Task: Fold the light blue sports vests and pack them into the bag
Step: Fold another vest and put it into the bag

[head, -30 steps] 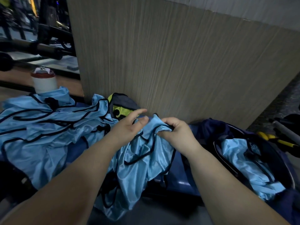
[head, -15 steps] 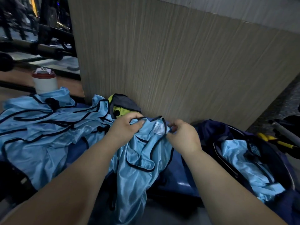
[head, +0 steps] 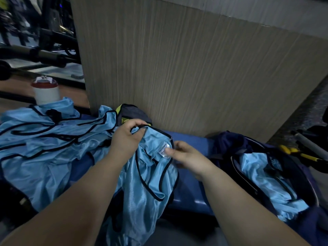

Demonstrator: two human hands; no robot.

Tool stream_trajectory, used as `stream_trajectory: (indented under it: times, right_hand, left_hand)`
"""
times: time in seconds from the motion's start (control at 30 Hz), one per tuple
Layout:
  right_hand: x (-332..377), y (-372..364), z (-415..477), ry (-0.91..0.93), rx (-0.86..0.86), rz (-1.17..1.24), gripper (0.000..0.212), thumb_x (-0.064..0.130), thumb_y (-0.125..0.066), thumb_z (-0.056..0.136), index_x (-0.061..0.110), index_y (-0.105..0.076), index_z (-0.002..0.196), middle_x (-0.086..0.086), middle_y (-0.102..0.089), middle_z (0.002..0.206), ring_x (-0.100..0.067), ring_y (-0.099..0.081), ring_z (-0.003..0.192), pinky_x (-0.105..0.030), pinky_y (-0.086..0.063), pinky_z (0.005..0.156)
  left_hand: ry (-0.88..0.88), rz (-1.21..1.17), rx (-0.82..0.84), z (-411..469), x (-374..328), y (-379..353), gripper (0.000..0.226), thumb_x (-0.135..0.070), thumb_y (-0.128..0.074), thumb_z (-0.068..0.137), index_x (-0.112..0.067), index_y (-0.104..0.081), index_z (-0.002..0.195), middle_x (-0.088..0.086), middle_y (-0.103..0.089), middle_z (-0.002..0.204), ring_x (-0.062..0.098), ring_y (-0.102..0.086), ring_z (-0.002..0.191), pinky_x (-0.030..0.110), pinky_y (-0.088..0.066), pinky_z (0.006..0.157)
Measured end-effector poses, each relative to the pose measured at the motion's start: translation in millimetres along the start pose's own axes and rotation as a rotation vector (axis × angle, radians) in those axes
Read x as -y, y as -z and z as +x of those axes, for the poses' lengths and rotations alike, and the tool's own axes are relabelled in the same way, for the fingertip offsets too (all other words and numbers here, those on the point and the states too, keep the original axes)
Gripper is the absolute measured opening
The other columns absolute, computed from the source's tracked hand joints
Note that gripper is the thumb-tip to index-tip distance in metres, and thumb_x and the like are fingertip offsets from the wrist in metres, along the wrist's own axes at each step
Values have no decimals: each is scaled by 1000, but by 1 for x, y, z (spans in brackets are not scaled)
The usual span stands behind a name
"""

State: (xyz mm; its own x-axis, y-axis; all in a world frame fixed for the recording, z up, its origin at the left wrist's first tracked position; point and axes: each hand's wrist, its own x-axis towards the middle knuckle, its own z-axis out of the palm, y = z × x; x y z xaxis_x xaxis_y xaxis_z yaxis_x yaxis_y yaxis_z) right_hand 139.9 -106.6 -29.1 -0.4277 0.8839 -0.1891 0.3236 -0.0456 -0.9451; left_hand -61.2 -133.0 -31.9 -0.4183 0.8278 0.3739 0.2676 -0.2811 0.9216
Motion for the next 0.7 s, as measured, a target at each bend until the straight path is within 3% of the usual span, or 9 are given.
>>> stream_trajectory:
  times: [0.07, 0.13, 0.2, 0.27, 0.37, 0.47, 0.57, 0.6, 0.7]
  right_hand:
    - [-3, -5, 0, 42, 20, -81, 42, 36, -86, 72, 24, -66, 107, 5, -73, 108, -13, -71, 98, -34, -56, 90]
    - [-6, -5, 5, 112, -183, -208, 20, 26, -81, 79, 19, -68, 92, 0, -74, 94, -17, -71, 88, -36, -58, 84]
    - [-6, 1, 9, 169, -424, -225, 14, 20, -73, 85, 20, -61, 79, 1, -67, 76, -16, -64, 73, -33, -53, 71]
    - [-4, 11, 10, 201, -602, -178, 14, 13, -63, 89, 21, -56, 79, 2, -60, 69, -14, -56, 64, -29, -45, 62]
    - [4, 25, 8, 199, -719, -123, 5, 16, -55, 93, 21, -55, 91, 3, -61, 76, -14, -54, 66, -29, -42, 62]
    - [7, 32, 9, 112, -660, -9, 10, 28, -54, 94, 23, -51, 102, 0, -62, 94, -16, -58, 81, -33, -49, 78]
    - [8, 33, 7, -93, -447, 136, 43, 52, -54, 89, 21, -51, 118, -2, -62, 112, -23, -59, 106, -41, -46, 101]
    - [6, 32, 6, -149, -379, 187, 54, 58, -55, 87, 19, -54, 124, -4, -64, 116, -24, -60, 110, -42, -45, 103]
    - [5, 24, 1, -171, -296, 303, 59, 62, -59, 83, 19, -63, 124, -6, -69, 118, -24, -64, 110, -43, -47, 103]
  left_hand:
    - [-9, 10, -8, 0, 1, 0, 13, -13, -65, 90, -25, -70, 92, -20, -67, 91, -9, -60, 83, 10, -45, 77]
    - [-2, 19, -20, 2, 2, 2, 14, -12, -65, 89, -24, -71, 91, -19, -67, 92, -4, -61, 88, 14, -46, 81]
    - [10, 61, -42, 4, 5, 6, 18, -12, -64, 88, -29, -70, 88, -20, -67, 93, 0, -61, 91, 18, -45, 80]
    - [12, 145, -70, 5, 6, 9, 22, -14, -66, 87, -36, -67, 83, -19, -65, 92, 1, -60, 88, 18, -43, 72]
    - [12, 301, -102, 5, 6, 11, 17, -23, -69, 86, -38, -64, 81, -12, -63, 95, 9, -58, 88, 25, -41, 67]
    - [26, 408, -131, 3, 6, 11, 12, -28, -72, 84, -34, -62, 81, -9, -57, 105, 12, -56, 92, 27, -40, 72]
    - [81, 465, -116, 1, 4, 9, 14, -34, -73, 83, -28, -60, 82, -8, -51, 104, 14, -54, 88, 28, -39, 70]
    - [97, 482, -86, 1, 3, 9, 16, -36, -73, 82, -28, -60, 83, -8, -50, 104, 15, -54, 88, 29, -40, 70]
    - [77, 501, 90, -1, 0, 7, 23, -33, -71, 79, -33, -62, 100, -12, -53, 112, 12, -55, 97, 31, -45, 79]
